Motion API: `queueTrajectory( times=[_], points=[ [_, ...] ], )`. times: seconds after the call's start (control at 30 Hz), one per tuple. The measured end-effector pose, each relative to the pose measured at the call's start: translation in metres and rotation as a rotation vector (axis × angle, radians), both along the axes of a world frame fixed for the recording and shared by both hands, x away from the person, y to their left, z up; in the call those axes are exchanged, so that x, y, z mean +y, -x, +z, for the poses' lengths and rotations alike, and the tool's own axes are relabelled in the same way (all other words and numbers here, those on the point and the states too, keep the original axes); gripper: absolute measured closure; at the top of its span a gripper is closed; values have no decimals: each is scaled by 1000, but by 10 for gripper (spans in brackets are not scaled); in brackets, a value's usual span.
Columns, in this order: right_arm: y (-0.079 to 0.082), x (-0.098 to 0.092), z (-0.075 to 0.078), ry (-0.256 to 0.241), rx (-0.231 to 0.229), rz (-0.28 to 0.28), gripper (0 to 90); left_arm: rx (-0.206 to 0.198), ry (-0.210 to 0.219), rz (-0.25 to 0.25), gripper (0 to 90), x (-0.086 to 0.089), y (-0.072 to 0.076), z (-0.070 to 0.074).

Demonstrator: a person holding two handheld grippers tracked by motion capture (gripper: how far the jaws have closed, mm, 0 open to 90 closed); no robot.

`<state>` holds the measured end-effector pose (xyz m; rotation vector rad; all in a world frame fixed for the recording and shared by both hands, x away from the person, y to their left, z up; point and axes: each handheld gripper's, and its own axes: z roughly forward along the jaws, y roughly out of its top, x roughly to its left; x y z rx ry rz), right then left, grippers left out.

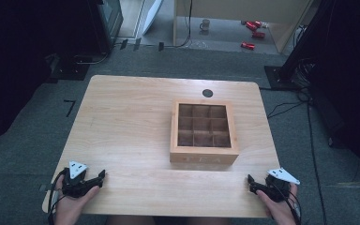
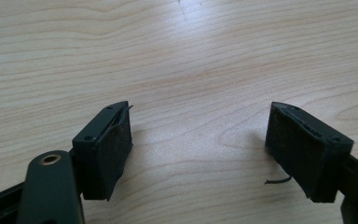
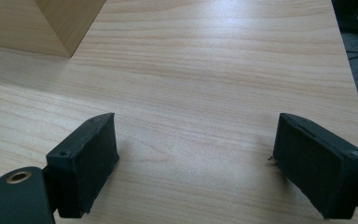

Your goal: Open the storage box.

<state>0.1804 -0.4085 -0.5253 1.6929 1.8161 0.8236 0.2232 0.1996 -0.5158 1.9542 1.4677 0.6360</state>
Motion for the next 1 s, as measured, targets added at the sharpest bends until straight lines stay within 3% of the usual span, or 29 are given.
queueTrajectory(
  times=[0.13, 0.37, 0.6, 1.0],
  points=[
    [0, 0, 0, 0, 0, 0, 134, -22, 7, 2, 223, -8, 1, 6],
    [0, 0, 0, 0, 1, 1, 133, -56, 23, -43, 224, -34, -4, 18],
    [0, 0, 0, 1, 0, 2, 133, -48, 119, -103, 225, -58, -10, 25],
    [1, -2, 1, -3, 2, 4, 134, -47, 155, -231, 238, -112, -20, 31]
  ],
)
